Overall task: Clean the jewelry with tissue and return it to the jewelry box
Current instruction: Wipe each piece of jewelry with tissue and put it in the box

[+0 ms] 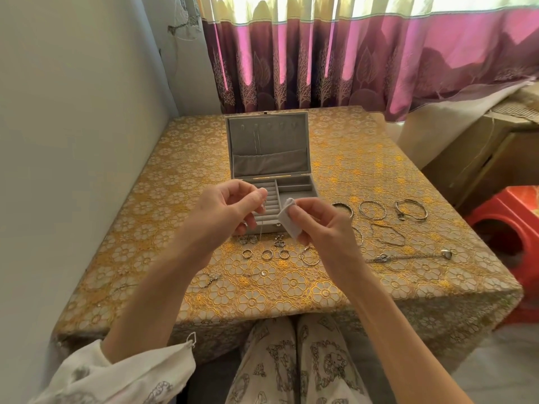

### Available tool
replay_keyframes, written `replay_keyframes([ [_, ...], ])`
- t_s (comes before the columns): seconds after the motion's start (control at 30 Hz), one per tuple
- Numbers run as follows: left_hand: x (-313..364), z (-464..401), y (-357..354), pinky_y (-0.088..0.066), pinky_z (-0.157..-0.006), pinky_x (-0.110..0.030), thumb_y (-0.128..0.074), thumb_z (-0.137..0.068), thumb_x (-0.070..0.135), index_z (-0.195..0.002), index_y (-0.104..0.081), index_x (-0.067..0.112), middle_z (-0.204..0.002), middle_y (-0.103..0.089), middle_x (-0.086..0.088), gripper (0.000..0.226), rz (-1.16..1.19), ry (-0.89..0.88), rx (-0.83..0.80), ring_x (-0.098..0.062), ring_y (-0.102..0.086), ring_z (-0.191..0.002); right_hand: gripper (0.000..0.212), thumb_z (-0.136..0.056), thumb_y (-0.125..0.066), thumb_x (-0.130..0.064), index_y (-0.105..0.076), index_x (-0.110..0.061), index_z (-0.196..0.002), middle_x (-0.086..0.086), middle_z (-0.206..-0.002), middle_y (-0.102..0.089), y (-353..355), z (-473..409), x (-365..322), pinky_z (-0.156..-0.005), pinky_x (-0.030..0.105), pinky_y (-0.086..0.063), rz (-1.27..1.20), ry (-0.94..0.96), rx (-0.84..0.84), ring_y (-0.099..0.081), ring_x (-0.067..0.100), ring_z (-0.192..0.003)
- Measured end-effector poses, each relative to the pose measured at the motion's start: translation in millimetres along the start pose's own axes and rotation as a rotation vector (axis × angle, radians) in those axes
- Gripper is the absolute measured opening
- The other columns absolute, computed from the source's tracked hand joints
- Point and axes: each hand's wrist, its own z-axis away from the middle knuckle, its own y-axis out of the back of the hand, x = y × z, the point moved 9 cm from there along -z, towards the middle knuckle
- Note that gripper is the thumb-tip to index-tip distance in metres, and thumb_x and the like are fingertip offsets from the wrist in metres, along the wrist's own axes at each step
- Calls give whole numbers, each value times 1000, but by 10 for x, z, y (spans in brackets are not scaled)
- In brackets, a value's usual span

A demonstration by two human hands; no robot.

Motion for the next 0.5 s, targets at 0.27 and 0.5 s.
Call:
replay_keyframes([
  [0.27, 144, -2, -13, -40, -46, -11, -59, -86, 23, -82, -61, 13, -61, -65, 3, 11, -71, -62, -16, -1, -51, -47, 9, -86, -59, -16, -67, -14, -90, -1, -77, -62, -32, -39, 5, -53, 15, -41, 0, -12, -32, -53, 3, -64],
  [0.5, 228, 9, -19, -41, -48, -12, -60, -86, 25, -86, -63, 12, -60, -66, 6, 14, -123, -118, -27, -2, -51, -49, 26, -79, -61, -21, -69, -11, -101, 3, -79, -67, -164, -71, -74, -56, 22, -40, -105, 22, -159, -51, 17, -68],
])
